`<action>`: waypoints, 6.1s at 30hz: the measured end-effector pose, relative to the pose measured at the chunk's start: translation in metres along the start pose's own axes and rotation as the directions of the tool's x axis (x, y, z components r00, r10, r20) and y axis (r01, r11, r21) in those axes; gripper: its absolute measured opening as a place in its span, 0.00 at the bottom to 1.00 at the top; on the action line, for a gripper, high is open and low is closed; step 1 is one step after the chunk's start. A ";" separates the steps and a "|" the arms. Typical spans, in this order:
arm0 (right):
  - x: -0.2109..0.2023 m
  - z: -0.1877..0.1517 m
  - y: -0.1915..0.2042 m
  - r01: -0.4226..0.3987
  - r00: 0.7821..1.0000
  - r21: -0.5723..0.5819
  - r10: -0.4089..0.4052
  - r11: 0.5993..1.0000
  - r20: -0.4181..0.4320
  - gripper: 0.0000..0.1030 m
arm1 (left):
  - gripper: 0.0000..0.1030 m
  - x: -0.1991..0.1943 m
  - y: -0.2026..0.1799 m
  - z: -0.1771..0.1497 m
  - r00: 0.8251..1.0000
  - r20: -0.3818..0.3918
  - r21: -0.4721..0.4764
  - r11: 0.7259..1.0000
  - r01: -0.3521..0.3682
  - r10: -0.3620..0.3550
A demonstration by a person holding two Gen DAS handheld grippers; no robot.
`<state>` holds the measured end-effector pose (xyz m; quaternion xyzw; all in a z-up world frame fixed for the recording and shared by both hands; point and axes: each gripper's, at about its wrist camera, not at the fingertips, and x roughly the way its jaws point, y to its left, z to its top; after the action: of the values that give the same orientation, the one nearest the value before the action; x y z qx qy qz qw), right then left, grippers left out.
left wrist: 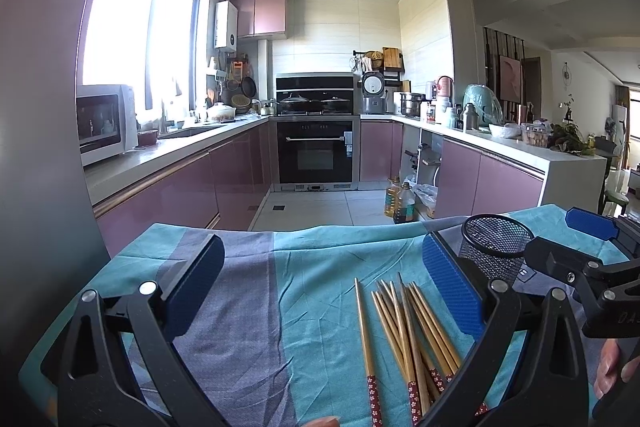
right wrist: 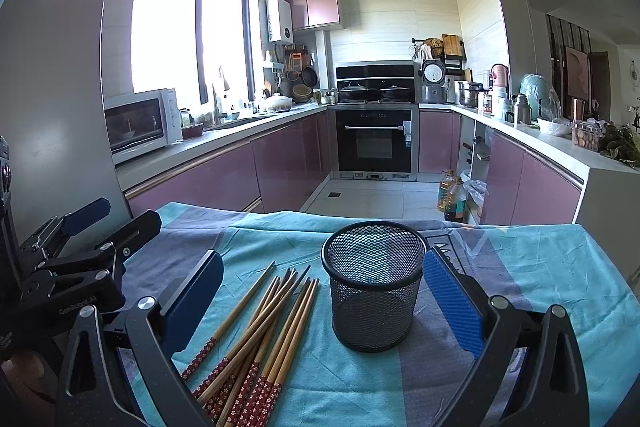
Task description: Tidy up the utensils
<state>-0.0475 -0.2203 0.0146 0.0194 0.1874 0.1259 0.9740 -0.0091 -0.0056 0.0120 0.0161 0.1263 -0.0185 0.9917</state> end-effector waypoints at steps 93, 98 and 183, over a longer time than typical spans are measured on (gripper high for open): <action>0.115 -0.049 0.014 -0.067 0.843 0.056 0.087 0.996 -0.530 0.06 | 0.07 0.161 -0.020 -0.078 0.764 -0.608 -0.035 0.969 0.246 -0.216; 0.103 -0.045 0.006 -0.081 0.860 0.091 0.116 0.993 -0.498 0.06 | 0.07 0.151 -0.012 -0.075 0.772 -0.592 -0.071 0.969 0.235 -0.231; 0.086 0.010 -0.091 -0.144 0.920 0.253 0.223 0.957 -0.322 0.36 | 0.27 0.167 -0.086 -0.007 0.652 -0.472 -0.287 0.803 0.523 -0.594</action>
<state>0.0553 -0.2864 -0.0154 0.1240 0.3666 0.1967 0.9009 0.1472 -0.0969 -0.0386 -0.0810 0.3999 -0.3097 0.8588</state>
